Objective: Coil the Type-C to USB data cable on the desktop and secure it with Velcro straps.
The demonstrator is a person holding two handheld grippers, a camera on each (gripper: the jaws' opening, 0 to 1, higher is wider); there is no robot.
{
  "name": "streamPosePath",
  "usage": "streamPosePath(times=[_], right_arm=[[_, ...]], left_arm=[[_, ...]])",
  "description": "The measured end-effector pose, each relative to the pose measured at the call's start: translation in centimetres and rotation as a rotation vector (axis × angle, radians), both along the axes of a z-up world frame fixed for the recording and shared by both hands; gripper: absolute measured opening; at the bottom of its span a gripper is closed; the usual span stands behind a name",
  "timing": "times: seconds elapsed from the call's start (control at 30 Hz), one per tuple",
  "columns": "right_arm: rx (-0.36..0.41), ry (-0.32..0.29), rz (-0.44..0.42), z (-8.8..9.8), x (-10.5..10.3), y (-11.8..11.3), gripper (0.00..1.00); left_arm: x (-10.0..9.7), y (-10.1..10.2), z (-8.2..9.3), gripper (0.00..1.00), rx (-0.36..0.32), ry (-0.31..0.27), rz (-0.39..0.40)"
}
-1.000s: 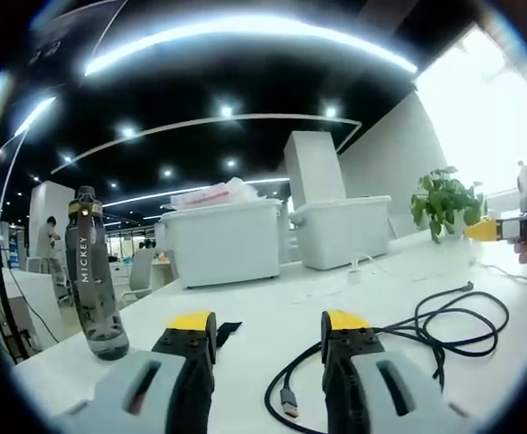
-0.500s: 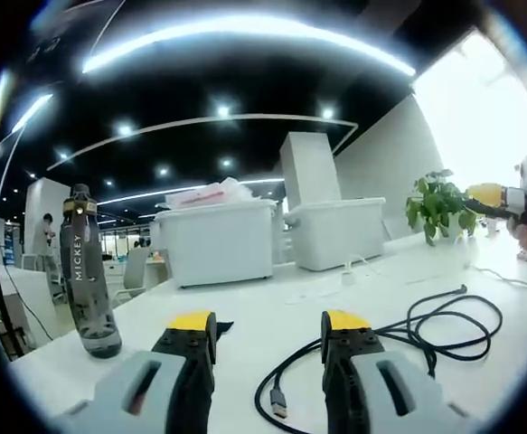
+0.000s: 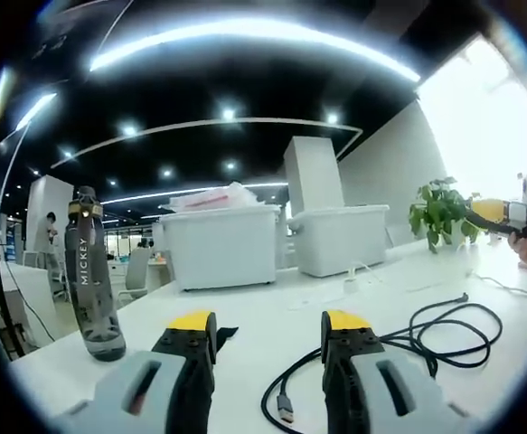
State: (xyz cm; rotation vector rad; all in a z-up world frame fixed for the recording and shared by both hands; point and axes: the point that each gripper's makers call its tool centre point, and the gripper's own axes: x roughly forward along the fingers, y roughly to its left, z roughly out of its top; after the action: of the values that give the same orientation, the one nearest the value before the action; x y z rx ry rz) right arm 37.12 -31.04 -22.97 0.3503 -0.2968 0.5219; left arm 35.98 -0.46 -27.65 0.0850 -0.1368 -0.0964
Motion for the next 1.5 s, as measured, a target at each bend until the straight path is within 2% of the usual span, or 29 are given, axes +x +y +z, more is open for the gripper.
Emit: streamPosePath(times=[0.07,0.13,0.23,0.33,0.37,0.4,0.43,0.5,0.57,0.7,0.8,0.87,0.93,1.07,1.17,1.27,1.43,1.5], right_arm=[[0.029,0.017,0.001,0.0,0.1,-0.1,0.34],[0.018,0.018,0.0,0.1,0.3,0.1,0.33],[-0.103,-0.006,-0.056,-0.4,0.7,0.4,0.28],[-0.18,-0.018,-0.073,-0.7,1.3,1.1,0.26],[-0.218,-0.031,-0.059,-0.7,1.4,1.9,0.26],[-0.242,-0.042,-0.009,-0.7,1.3,3.1,0.26],[-0.245,-0.049,0.078,-0.8,0.9,4.7,0.27],[-0.227,0.051,0.16,-1.9,1.1,6.5,0.27],[-0.213,0.083,0.273,-2.2,0.7,9.0,0.27],[-0.324,0.187,0.365,-4.9,1.4,12.9,0.25],[-0.375,0.308,0.408,-7.3,2.2,15.3,0.23],[-0.482,0.304,0.358,-8.5,4.0,15.8,0.23],[-0.561,0.305,0.356,-9.8,5.1,17.0,0.23],[-0.659,0.387,0.373,-12.5,6.1,18.1,0.23],[-0.671,0.413,0.364,-13.3,7.0,18.5,0.19],[-0.664,0.476,0.399,-14.0,7.6,18.8,0.16],[-0.723,0.475,0.434,-14.7,7.4,19.6,0.16],[-0.741,0.466,0.444,-14.9,7.2,19.9,0.11]], left_arm=[[0.0,-0.2,-0.1,0.47,0.008,0.001,-0.003],[0.1,-0.6,-0.4,0.47,0.027,0.009,-0.007],[0.2,-0.8,-0.6,0.47,0.037,0.015,-0.015],[0.0,-0.7,-0.3,0.47,0.033,0.006,-0.014],[-0.1,-0.5,-0.1,0.47,0.032,-0.001,-0.01],[-0.1,-0.2,0.2,0.46,0.033,-0.011,-0.002],[-0.2,0.1,0.5,0.46,0.04,-0.024,0.013],[-0.5,1.2,1.7,0.46,0.09,-0.068,0.063],[-0.7,1.7,2.2,0.46,0.1,-0.088,0.083],[-1.0,2.5,3.0,0.46,0.087,-0.114,0.104],[-1.0,2.9,3.0,0.46,0.062,-0.115,0.111],[-1.0,2.9,2.9,0.46,0.055,-0.11,0.112],[-1.0,3.0,2.9,0.46,0.045,-0.107,0.11],[-1.1,2.9,2.9,0.46,0.043,-0.112,0.108],[-1.2,2.7,2.7,0.46,0.042,-0.106,0.101],[-1.2,2.3,2.5,0.46,0.046,-0.101,0.093],[-1.3,2.1,2.4,0.46,0.037,-0.101,0.085],[-1.3,2.0,2.3,0.46,0.033,-0.099,0.084]])
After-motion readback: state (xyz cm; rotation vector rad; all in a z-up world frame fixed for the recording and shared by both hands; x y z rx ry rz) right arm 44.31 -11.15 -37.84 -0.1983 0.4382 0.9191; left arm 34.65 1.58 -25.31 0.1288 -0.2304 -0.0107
